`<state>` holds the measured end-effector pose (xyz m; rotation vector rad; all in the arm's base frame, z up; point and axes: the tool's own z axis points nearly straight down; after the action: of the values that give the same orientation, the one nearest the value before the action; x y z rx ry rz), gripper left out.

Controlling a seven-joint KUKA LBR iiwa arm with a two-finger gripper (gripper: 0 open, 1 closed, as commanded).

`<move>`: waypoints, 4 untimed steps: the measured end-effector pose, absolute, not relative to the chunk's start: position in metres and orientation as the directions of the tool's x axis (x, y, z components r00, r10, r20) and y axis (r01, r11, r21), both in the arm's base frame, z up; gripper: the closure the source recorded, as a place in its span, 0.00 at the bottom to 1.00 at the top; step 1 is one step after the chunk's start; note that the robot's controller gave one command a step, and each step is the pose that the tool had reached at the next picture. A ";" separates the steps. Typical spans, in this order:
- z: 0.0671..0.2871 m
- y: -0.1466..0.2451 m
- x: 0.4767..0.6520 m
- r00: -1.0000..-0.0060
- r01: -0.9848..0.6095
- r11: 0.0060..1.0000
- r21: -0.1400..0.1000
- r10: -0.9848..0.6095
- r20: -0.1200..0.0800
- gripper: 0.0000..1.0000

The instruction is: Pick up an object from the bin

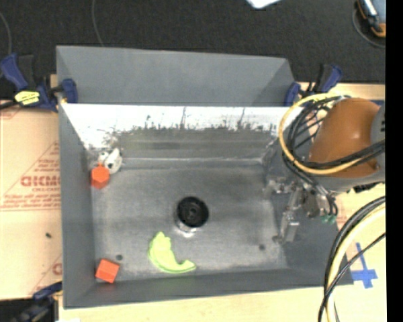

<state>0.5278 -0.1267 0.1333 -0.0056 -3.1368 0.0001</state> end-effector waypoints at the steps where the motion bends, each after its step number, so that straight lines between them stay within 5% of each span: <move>1: 0.138 -0.126 0.530 -1.000 -0.002 1.000 -0.002 -0.002 -0.003 0.00; 2: 0.111 -0.076 0.546 -0.903 0.429 0.903 -0.001 0.429 0.002 0.00; 3: 0.097 -0.062 0.587 -0.994 0.111 0.994 -0.002 0.111 -0.008 0.00; 4: 0.075 -0.029 0.551 -0.885 0.466 0.885 0.000 0.466 -0.002 0.00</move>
Offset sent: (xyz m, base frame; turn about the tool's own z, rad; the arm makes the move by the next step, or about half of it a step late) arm 0.0193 0.0573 -0.0250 0.4818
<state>0.5509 -0.0291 0.0755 -0.7545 -3.0511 0.0010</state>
